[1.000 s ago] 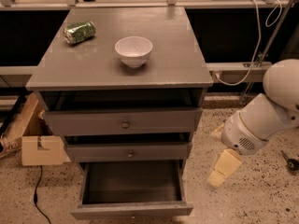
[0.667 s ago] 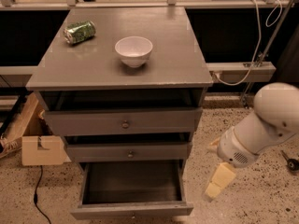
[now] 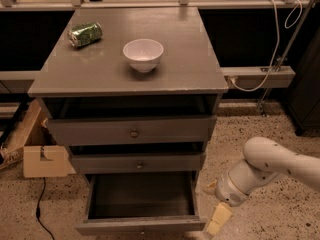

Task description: Close bottom drawer

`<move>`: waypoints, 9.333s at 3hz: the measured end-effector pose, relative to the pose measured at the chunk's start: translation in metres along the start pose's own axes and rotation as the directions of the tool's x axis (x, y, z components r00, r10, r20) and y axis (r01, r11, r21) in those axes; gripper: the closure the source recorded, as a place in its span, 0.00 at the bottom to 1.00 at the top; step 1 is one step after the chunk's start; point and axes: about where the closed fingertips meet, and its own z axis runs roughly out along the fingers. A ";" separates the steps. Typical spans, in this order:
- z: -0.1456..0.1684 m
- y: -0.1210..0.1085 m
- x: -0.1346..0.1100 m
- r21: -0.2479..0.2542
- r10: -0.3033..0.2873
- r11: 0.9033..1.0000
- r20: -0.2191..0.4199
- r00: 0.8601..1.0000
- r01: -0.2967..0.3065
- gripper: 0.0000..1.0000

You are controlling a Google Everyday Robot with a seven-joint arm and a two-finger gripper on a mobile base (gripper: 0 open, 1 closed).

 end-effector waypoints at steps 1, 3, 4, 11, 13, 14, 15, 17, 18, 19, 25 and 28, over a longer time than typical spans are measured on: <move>0.056 -0.015 0.026 -0.091 0.023 0.996 0.056 0.998 -0.018 0.00; 0.075 -0.012 0.033 -0.131 0.040 0.991 0.064 0.997 -0.031 0.00; 0.092 -0.023 0.042 -0.169 0.030 0.986 0.081 0.996 -0.016 0.00; 0.301 -0.144 0.149 -0.215 -0.115 0.967 0.115 0.987 0.138 0.96; 0.302 -0.162 0.145 -0.114 -0.095 0.987 0.179 0.979 0.117 1.00; 0.302 -0.178 0.134 -0.043 -0.094 0.993 0.239 0.966 0.107 1.00; 0.302 -0.178 0.134 -0.043 -0.094 0.993 0.239 0.966 0.107 1.00; 0.306 -0.188 0.101 0.160 -0.289 0.954 0.280 0.915 0.252 1.00; 0.307 -0.199 0.086 0.236 -0.354 0.928 0.311 0.882 0.290 1.00; 0.309 -0.210 0.078 0.260 -0.373 0.919 0.327 0.868 0.297 1.00; 0.289 -0.293 0.018 0.479 -0.356 0.871 0.461 0.813 0.110 1.00; 0.287 -0.324 -0.009 0.502 -0.380 0.856 0.448 0.809 0.124 1.00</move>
Offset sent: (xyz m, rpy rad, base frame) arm -0.0089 0.0066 -0.0557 0.0726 0.0643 0.0009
